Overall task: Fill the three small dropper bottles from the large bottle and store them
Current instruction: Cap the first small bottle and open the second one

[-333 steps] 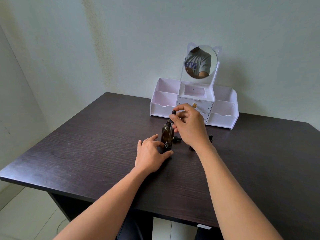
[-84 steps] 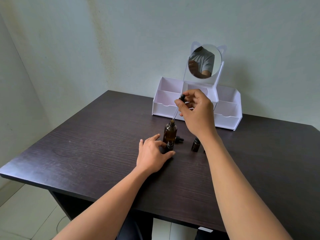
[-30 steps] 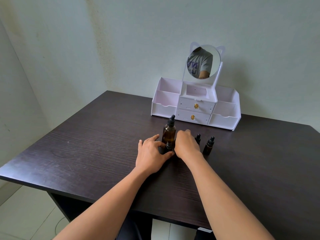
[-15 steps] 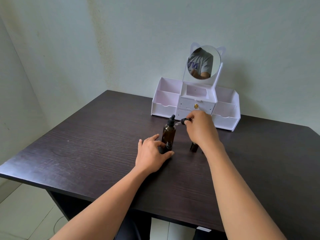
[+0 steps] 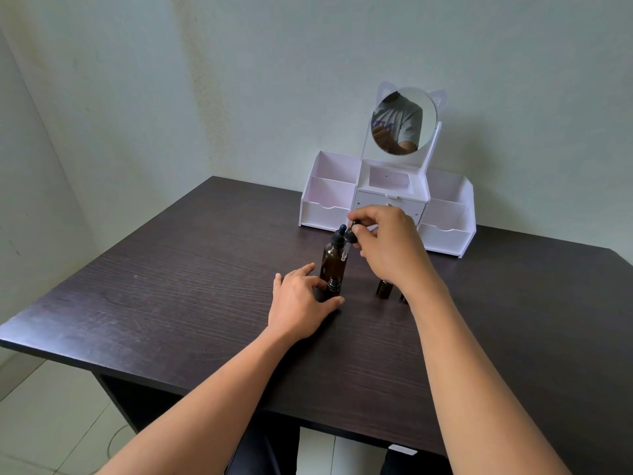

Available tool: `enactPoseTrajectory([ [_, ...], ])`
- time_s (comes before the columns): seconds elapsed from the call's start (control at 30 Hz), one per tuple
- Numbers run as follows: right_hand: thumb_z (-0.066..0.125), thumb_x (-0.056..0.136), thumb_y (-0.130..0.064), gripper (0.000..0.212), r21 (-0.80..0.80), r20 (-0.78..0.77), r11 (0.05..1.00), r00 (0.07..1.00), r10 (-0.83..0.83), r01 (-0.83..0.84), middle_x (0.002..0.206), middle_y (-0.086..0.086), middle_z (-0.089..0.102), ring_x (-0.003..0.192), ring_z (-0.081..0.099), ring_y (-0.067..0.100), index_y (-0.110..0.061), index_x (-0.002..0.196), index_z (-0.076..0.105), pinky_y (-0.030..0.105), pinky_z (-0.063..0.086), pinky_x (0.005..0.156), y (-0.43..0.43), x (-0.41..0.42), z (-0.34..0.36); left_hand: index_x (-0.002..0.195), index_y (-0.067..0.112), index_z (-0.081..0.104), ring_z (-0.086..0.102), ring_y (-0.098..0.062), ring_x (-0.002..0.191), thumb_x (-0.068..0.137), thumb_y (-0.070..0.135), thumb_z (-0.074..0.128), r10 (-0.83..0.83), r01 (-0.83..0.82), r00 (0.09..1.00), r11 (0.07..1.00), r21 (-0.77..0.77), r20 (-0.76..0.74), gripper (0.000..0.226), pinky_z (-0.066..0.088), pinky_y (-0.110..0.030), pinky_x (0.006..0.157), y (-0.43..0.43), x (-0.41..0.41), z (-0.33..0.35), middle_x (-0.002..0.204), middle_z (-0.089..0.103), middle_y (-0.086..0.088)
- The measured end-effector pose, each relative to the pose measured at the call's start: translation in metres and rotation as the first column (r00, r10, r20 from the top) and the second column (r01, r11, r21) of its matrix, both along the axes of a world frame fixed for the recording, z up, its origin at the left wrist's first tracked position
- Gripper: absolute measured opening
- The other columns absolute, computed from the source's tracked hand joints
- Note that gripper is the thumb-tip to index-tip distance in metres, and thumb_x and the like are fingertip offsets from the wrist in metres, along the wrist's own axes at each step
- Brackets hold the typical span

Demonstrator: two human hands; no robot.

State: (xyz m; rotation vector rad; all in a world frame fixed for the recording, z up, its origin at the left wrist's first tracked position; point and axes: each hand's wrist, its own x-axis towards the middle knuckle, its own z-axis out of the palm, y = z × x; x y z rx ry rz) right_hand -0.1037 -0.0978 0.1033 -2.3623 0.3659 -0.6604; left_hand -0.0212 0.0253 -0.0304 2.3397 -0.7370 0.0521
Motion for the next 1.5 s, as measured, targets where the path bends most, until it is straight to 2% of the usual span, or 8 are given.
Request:
enactPoseTrajectory([
  [0.1,0.06,0.097,-0.012,0.021,0.008,-0.066,0.999,0.997,0.037,-0.036,0.104,-0.003,0.073,0.089,0.07,0.012,-0.021,0.112,0.071,0.04,0.059,0.088,0.001,0.002,-0.01,0.115,0.028,0.071,0.034,-0.014,0.142,0.079,0.06,0.071,0.004,-0.004,1.0,1.0,-0.012,0.012,0.049,0.01,-0.049,0.12,0.0,0.0,-0.001,0.155,0.039,0.002],
  [0.23,0.06,0.097,-0.011,0.023,-0.027,-0.13,0.997,0.99,0.063,-0.068,0.107,-0.002,0.073,0.09,0.069,0.011,-0.019,0.116,0.071,0.03,0.056,0.089,0.002,0.002,-0.016,0.116,0.027,0.071,0.035,-0.015,0.142,0.08,0.06,0.07,0.002,-0.002,1.0,1.0,-0.012,0.024,0.049,0.01,-0.049,0.12,0.0,-0.001,-0.001,0.155,0.04,0.001],
  [0.43,0.06,0.097,-0.012,0.023,-0.062,-0.184,0.995,0.981,0.066,-0.079,0.106,-0.002,0.071,0.088,0.064,0.008,-0.021,0.116,0.071,0.02,0.047,0.082,0.003,0.004,-0.021,0.116,0.028,0.071,0.035,-0.015,0.142,0.08,0.061,0.069,0.005,-0.004,1.0,1.0,-0.006,0.028,0.049,0.009,-0.049,0.119,-0.001,0.0,-0.003,0.155,0.039,0.002],
  [0.57,0.061,0.097,-0.012,0.025,-0.07,-0.253,0.992,0.964,0.08,-0.101,0.112,-0.001,0.071,0.096,0.067,0.012,-0.024,0.116,0.07,0.028,0.054,0.089,0.003,0.006,-0.028,0.115,0.029,0.071,0.034,-0.015,0.142,0.08,0.061,0.069,0.0,0.0,1.0,1.0,0.001,0.031,0.048,0.009,-0.05,0.119,-0.001,0.001,-0.003,0.155,0.039,0.002],
  [0.77,0.065,0.093,-0.013,0.024,-0.116,-0.333,0.986,0.94,0.073,-0.118,0.107,-0.004,0.07,0.079,0.059,0.004,-0.027,0.112,0.071,0.022,0.047,0.079,0.0,0.009,-0.035,0.114,0.029,0.072,0.034,-0.015,0.142,0.08,0.061,0.069,-0.003,0.003,0.999,1.0,-0.008,0.033,0.047,0.009,-0.05,0.119,0.0,0.001,-0.003,0.155,0.039,0.001],
  [0.93,0.066,0.093,-0.015,0.024,-0.121,-0.355,0.985,0.932,0.074,-0.124,0.108,-0.003,0.07,0.089,0.063,0.01,-0.026,0.113,0.071,0.023,0.047,0.082,0.001,0.01,-0.038,0.113,0.029,0.072,0.034,-0.016,0.142,0.08,0.061,0.069,-0.005,0.006,0.999,1.0,-0.01,0.037,0.045,0.01,-0.051,0.119,0.0,0.0,-0.003,0.155,0.04,0.001],
  [1.3,0.067,0.094,-0.02,0.023,-0.136,-0.36,0.985,0.932,0.049,-0.104,0.112,-0.003,0.069,0.089,0.06,0.01,-0.027,0.116,0.071,0.025,0.043,0.078,0.004,0.008,-0.04,0.111,0.029,0.072,0.035,-0.016,0.141,0.079,0.061,0.069,-0.01,0.011,0.999,1.0,-0.021,0.046,0.046,0.013,-0.052,0.119,-0.001,0.003,-0.006,0.154,0.041,0.0],
  [1.5,0.068,0.093,-0.034,0.014,-0.211,-0.384,0.976,0.922,-0.037,-0.048,0.095,0.002,0.068,0.083,0.063,0.016,-0.02,0.094,0.068,0.03,0.046,0.07,0.01,0.007,-0.039,0.11,0.03,0.072,0.036,-0.016,0.141,0.08,0.06,0.069,-0.012,0.012,0.999,1.0,-0.01,0.053,0.042,0.014,-0.052,0.119,-0.001,0.002,-0.006,0.154,0.041,-0.001],
])
